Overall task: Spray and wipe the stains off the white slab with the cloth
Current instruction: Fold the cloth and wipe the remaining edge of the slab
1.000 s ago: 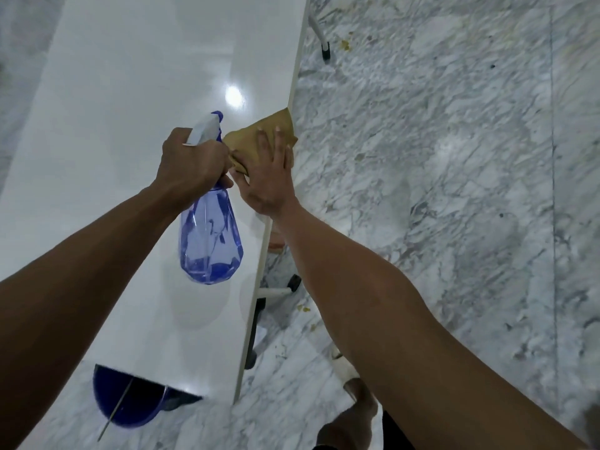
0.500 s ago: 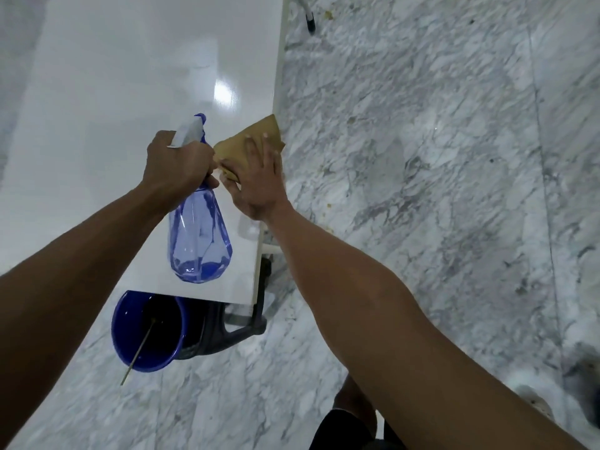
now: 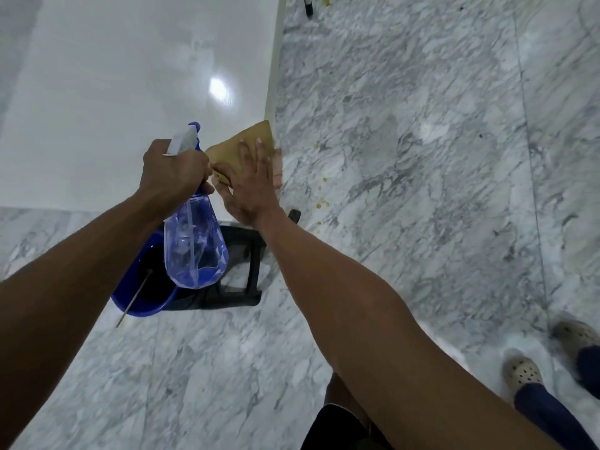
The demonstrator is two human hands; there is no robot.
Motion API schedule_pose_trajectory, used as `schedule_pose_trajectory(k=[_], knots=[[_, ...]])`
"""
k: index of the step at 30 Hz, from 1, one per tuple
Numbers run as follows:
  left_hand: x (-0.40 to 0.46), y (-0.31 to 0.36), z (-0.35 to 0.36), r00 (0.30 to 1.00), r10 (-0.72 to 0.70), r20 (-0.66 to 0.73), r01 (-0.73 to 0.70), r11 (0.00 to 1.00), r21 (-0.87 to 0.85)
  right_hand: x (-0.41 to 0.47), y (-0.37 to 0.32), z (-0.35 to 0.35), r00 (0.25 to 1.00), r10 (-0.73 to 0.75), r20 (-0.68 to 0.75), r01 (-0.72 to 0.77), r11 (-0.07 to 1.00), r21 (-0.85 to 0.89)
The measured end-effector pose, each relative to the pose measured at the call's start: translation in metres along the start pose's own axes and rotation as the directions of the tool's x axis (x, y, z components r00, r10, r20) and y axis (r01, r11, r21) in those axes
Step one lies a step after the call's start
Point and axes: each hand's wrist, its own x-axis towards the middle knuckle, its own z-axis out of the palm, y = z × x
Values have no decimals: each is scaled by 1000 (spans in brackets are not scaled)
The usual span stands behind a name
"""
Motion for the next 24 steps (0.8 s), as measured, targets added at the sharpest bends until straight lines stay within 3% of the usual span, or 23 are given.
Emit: schedule_pose_trajectory(k=[9, 13, 15, 17, 19, 22, 24], knots=[[-56, -71, -21, 1000, 4, -11, -4, 1000, -25, -85, -32, 9, 995, 21, 99, -28, 997, 72], [-76, -74, -33, 1000, -14, 1, 14, 998, -53, -117, -50, -23, 965, 104, 240, -169, 948, 269], [-91, -70, -43, 1000, -11, 11, 12, 998, -67, -133, -66, -58, 947, 145, 285, -282, 801, 528], [-107, -64, -54, 999, 3, 38, 1, 993, -117, -139, -80, -90, 900, 293, 322, -433, 538, 723], [-116, -59, -67, 999, 2, 43, 6, 985, -174, -135, -93, -112, 822, 454, 343, -523, 364, 771], [-123, -57, -95, 999, -34, 23, 39, 957, -287, -123, -101, -125, 752, 534, 387, -489, 56, 871], [-127, -58, -117, 1000, -2, 18, 8, 941, -337, -118, -111, -135, 735, 545, 403, -466, -25, 884]])
